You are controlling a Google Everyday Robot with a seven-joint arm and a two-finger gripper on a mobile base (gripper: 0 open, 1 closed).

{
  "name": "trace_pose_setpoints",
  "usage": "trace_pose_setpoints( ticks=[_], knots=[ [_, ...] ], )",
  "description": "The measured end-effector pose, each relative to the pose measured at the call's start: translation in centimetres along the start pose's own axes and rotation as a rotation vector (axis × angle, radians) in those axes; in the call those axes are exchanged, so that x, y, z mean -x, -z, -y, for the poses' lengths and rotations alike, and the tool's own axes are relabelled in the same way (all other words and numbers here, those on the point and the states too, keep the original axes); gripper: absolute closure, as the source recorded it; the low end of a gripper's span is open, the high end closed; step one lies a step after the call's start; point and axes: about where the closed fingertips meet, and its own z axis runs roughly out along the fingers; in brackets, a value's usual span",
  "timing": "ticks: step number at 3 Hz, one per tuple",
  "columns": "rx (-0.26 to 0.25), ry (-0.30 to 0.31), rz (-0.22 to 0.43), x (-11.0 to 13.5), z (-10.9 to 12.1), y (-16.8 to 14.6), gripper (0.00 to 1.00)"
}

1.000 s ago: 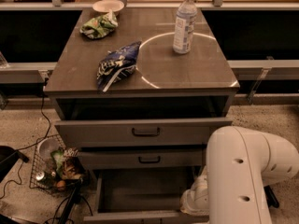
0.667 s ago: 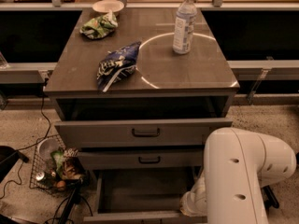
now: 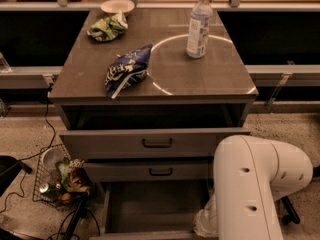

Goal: Open bottom drawer

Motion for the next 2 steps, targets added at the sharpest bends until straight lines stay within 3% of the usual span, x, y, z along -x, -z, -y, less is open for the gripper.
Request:
trace_pose_setpoints(
  ticks=[2],
  knots=[
    [0.0,0.0,0.0,0.09,0.0,0.4,1.0]
  ],
)
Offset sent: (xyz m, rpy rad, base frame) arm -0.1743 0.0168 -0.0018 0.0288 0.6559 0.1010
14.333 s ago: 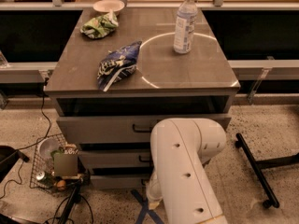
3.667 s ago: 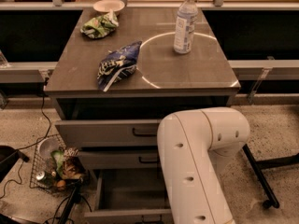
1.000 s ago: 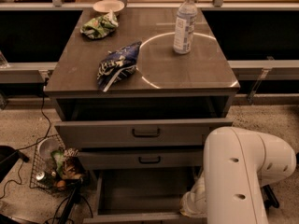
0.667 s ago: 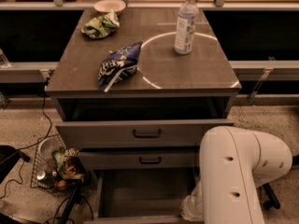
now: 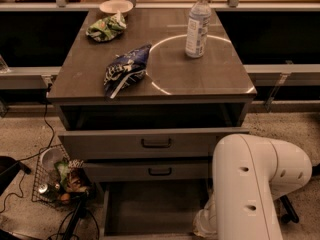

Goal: Open bottom drawer

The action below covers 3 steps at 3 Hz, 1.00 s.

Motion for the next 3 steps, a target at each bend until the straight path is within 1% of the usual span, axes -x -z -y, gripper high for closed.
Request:
trace_pose_setpoints(
  ticks=[1,2,3],
  knots=[
    [0.072,-0.003,0.009,0.73,-2.93,-0.54,1.0],
    [0.072,-0.003,0.009,0.81,-2.92,-0.19,1.0],
    [0.075,-0.003,0.01,0.85,-3.05,-0.32,0.75]
  ],
)
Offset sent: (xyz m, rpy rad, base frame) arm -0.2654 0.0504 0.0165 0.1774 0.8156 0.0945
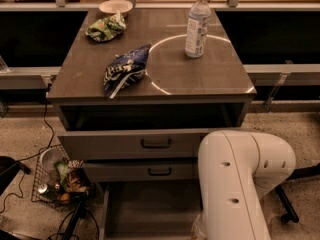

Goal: Open bottom drawer

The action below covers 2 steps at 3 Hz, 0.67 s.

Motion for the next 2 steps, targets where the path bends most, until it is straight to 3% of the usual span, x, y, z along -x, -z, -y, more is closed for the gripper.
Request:
trace_pose_setpoints(
  ticks=[2],
  knots=[
    [0.003,0.001,0.001,0.09,-0.15,-0.15,0.28]
  ],
)
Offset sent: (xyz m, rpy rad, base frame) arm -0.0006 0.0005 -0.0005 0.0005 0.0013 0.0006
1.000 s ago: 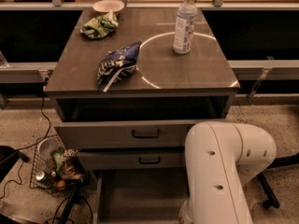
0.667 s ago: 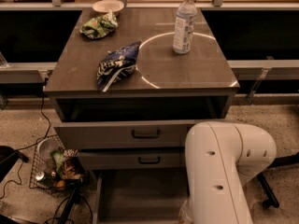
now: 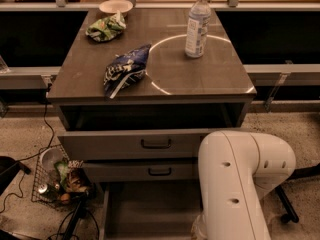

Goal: Open bottom drawer

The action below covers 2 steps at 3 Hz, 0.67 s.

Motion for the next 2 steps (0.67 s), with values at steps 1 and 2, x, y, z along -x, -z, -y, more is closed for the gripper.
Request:
trace_pose_setpoints(
  ticks=[1,2],
  knots=[
    [0.002,0.0,0.001,0.04,-0.08,-0.08,0.06],
    [0.003,0.0,0.001,0.06,-0.12,-0.12,0.0]
  ],
)
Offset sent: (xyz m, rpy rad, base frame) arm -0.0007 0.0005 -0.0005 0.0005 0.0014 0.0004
